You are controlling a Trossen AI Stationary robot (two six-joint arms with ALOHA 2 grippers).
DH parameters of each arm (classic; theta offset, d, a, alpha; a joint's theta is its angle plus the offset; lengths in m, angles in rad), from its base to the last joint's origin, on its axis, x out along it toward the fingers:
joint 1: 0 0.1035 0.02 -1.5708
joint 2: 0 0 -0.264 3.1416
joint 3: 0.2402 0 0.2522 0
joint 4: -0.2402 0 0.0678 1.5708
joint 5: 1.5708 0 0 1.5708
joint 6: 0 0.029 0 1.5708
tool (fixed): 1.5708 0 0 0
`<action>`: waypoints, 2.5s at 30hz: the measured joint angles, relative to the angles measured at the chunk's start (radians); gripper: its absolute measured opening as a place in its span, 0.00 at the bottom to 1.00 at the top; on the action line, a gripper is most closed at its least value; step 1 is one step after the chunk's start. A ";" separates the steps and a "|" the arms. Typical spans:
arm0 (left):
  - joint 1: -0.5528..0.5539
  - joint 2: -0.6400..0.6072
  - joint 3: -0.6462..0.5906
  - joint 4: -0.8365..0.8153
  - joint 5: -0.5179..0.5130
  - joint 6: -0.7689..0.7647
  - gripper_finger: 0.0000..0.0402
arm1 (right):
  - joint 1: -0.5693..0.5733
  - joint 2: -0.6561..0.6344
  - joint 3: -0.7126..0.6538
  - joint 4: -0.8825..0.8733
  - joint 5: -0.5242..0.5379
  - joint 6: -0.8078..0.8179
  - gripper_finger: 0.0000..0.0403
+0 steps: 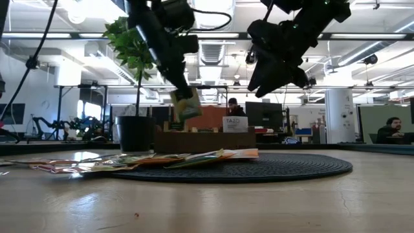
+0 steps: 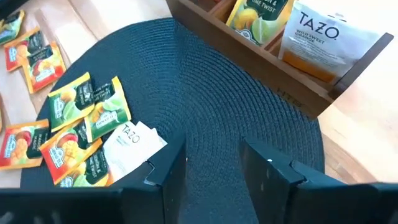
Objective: Pick & Place Tea
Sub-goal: Put the yellow tea bag into the middle slot of the wooden organizer, then put the middle white tea bag into the right slot of the wooden organizer
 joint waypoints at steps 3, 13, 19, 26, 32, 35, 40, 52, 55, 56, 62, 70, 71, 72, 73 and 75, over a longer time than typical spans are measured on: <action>0.000 0.055 0.058 0.027 -0.002 0.010 0.00 | 0.013 -0.008 0.000 -0.009 0.000 -0.004 0.33; 0.001 0.301 0.268 -0.110 0.002 0.080 0.00 | 0.056 -0.064 0.000 -0.144 0.054 0.044 0.32; 0.005 0.334 0.313 -0.145 -0.003 0.094 0.00 | 0.077 -0.079 0.000 -0.161 0.084 0.056 0.31; 0.012 0.314 0.316 -0.212 -0.020 0.096 0.00 | 0.077 -0.079 0.000 -0.161 0.094 0.055 0.32; 0.016 0.321 0.317 -0.215 -0.007 0.096 0.00 | 0.077 -0.079 -0.001 -0.161 0.107 0.050 0.32; 0.015 0.342 0.320 -0.216 0.001 0.097 0.00 | 0.077 -0.079 -0.001 -0.161 0.106 0.052 0.31; 0.015 0.368 0.320 -0.197 0.003 0.098 0.00 | 0.077 -0.078 -0.002 -0.161 0.106 0.072 0.32; 0.016 0.368 0.328 -0.077 -0.010 0.104 0.00 | 0.077 -0.078 -0.002 -0.160 0.105 0.081 0.31; 0.016 0.368 0.320 -0.087 -0.035 0.100 0.03 | 0.077 -0.078 -0.002 -0.159 0.105 0.083 0.31; 0.016 0.368 0.320 -0.097 -0.038 0.099 0.04 | 0.077 -0.078 -0.002 -0.159 0.105 0.083 0.32; 0.020 0.368 0.320 -0.103 -0.050 0.074 0.14 | 0.077 -0.078 -0.002 -0.159 0.104 0.083 0.33; 0.021 0.364 0.329 -0.080 -0.197 0.092 0.17 | 0.077 -0.078 -0.002 -0.159 0.103 0.082 0.32; 0.020 0.356 0.334 -0.089 -0.201 0.087 0.17 | 0.077 -0.078 -0.003 -0.159 0.102 0.082 0.32; 0.017 0.344 0.337 -0.102 -0.201 0.082 0.17 | 0.077 -0.078 -0.003 -0.159 0.102 0.080 0.32; 0.010 0.330 0.340 -0.114 -0.201 0.076 0.17 | 0.077 -0.078 -0.003 -0.160 0.101 0.079 0.33; -0.010 0.289 0.343 -0.138 -0.192 0.055 0.17 | 0.077 -0.078 -0.003 -0.159 0.093 0.073 0.33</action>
